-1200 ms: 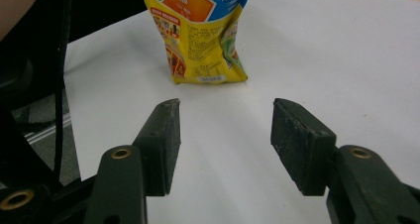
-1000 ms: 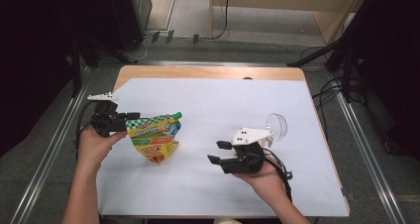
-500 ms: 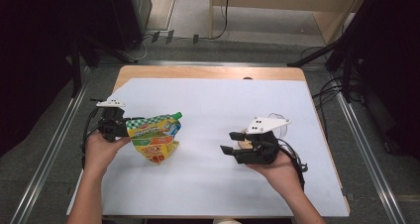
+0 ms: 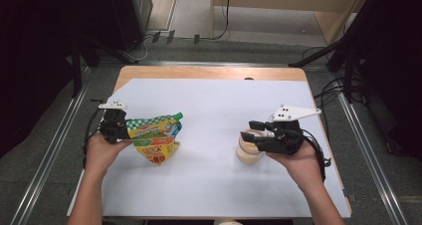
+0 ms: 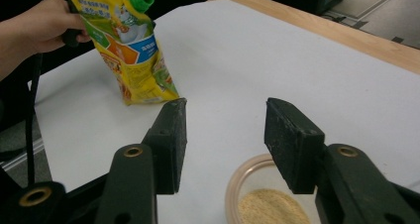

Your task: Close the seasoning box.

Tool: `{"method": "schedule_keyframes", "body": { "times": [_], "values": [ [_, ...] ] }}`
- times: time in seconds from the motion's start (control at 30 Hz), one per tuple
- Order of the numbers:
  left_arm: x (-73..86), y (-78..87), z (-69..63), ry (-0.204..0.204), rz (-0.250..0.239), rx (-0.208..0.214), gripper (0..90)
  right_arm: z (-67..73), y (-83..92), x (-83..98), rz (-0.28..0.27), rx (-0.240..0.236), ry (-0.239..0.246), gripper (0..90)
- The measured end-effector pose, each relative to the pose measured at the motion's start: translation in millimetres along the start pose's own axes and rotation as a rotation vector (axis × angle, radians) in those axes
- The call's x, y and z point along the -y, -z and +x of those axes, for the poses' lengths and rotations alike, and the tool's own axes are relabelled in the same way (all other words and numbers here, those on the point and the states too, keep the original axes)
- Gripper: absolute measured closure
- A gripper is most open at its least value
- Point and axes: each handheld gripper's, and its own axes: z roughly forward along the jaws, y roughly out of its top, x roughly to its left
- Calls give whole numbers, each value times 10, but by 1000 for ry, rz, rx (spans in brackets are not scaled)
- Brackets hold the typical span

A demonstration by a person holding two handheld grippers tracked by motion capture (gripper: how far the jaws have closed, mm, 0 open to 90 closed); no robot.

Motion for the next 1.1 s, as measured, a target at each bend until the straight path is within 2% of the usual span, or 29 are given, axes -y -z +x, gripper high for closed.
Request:
{"method": "schedule_keyframes", "body": {
  "times": [0.33,0.67,0.97,1.1],
  "values": [
    [8,6,13,2,4,3,464,-220,300,-12,-32,55,-43,674],
    [15,12,25,2,5,2,465,-413,544,20,-57,98,-88,889],
    [21,4,30,4,8,0,465,-606,750,88,-83,165,-133,900],
    [25,-4,33,7,9,0,464,-701,721,166,-72,187,-160,900]
  ]
}}
